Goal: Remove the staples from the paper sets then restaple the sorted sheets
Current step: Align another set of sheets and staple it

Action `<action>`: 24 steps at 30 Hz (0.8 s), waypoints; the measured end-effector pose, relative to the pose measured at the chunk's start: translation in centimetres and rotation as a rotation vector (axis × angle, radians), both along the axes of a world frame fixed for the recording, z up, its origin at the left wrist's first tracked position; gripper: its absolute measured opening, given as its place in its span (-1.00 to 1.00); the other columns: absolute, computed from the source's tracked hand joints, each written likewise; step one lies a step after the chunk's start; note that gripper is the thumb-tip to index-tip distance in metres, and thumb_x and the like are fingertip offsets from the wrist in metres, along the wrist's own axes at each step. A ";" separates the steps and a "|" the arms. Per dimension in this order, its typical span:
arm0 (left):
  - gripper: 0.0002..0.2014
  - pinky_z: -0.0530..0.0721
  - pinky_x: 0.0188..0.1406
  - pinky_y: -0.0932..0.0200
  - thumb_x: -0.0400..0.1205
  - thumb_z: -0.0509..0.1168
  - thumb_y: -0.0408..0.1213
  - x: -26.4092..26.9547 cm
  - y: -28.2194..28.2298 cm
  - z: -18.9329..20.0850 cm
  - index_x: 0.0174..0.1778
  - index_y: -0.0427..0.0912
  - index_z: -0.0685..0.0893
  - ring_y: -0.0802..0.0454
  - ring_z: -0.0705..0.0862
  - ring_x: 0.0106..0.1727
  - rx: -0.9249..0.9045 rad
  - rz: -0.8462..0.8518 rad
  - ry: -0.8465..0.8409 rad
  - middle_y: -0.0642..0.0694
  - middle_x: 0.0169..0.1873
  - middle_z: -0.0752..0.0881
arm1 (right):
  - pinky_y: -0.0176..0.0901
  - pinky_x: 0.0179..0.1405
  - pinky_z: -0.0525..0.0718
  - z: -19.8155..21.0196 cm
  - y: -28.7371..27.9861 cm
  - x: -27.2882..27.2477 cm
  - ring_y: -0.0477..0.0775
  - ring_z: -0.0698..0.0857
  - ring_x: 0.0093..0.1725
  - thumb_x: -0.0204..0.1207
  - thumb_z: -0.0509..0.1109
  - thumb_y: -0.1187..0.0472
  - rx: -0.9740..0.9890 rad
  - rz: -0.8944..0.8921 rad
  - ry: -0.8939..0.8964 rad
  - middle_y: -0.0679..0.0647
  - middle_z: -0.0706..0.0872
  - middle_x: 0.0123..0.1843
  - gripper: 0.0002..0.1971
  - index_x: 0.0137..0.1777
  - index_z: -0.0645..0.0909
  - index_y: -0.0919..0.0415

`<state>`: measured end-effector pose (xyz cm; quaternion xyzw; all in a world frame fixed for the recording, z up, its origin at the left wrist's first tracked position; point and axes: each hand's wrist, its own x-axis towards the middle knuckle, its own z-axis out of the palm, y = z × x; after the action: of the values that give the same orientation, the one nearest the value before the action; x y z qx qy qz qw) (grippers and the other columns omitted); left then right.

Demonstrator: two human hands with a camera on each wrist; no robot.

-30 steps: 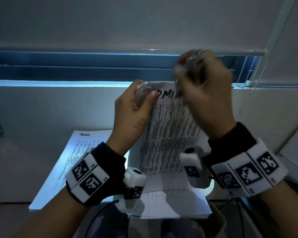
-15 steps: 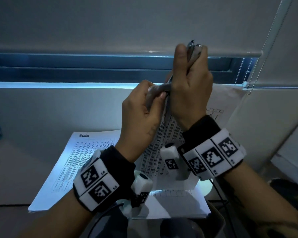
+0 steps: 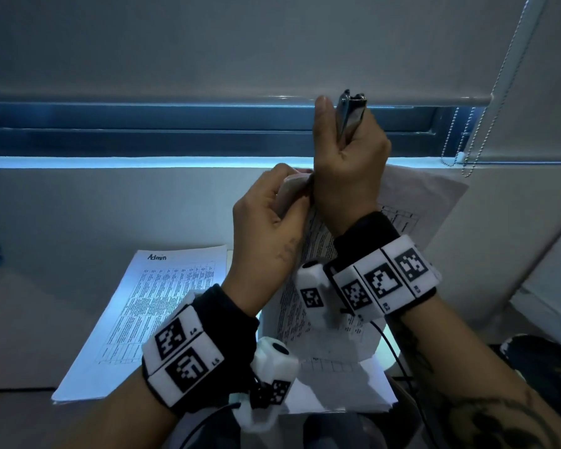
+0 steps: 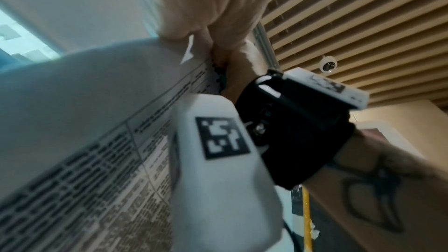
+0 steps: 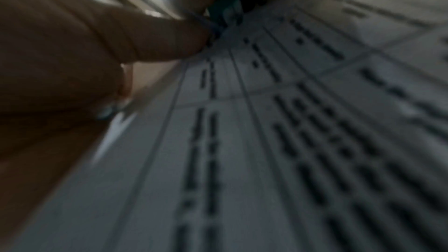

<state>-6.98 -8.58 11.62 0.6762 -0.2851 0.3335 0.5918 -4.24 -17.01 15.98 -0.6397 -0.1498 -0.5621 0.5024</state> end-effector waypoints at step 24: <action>-0.94 0.67 -0.27 0.36 0.63 0.24 -0.38 1.5 3.5 2.3 -0.09 -0.13 0.58 0.28 0.70 -0.24 -0.188 -0.221 0.288 0.04 -0.23 0.71 | -0.38 -0.65 0.52 -11.2 -10.2 -5.2 -0.15 0.55 -0.64 0.44 0.43 0.41 0.309 0.358 0.739 0.01 0.59 -0.54 -0.84 -0.26 0.49 0.27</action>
<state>-5.51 -5.08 13.95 0.6232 -0.2377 0.1913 0.7201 -9.45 -27.24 4.77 -0.6790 0.0175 -0.2153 0.7016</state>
